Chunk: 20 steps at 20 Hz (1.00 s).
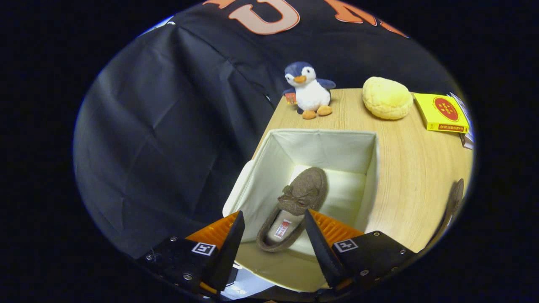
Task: Open the storage box then place both shoes into the box .Put the left shoe in first, then the right shoe, with the right side of both shoes facing outward in a uniform manner.
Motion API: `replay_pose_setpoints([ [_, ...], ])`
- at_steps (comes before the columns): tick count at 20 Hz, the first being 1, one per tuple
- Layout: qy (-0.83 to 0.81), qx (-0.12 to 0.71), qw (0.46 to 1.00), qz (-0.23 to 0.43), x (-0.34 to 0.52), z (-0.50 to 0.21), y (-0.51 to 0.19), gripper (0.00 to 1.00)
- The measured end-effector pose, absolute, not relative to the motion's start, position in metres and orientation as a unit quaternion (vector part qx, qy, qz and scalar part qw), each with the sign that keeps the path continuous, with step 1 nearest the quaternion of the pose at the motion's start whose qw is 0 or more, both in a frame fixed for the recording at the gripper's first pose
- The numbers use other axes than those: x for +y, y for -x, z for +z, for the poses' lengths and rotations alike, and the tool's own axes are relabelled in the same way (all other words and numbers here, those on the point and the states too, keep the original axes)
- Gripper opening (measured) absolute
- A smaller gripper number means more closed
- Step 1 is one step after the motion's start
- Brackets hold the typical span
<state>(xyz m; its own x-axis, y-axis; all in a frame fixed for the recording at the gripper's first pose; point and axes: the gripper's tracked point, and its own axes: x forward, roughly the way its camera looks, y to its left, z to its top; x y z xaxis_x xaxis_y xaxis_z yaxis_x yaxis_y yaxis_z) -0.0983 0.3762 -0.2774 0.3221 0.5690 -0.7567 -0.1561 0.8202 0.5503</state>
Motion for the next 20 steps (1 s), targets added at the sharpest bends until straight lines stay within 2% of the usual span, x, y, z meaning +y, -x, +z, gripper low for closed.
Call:
replay_pose_setpoints([
  [1,-0.193,0.524,0.797,0.231,0.362,-0.271,0.098,0.91],
  [4,-0.199,0.495,0.816,0.221,0.312,-0.253,0.098,0.97],
  [9,-0.175,0.473,0.848,0.162,0.200,-0.258,0.100,0.98],
  [15,-0.114,0.510,0.851,0.049,0.060,-0.317,0.136,0.98],
  [20,-0.079,0.529,0.845,0.017,-0.014,-0.355,0.162,0.96],
])
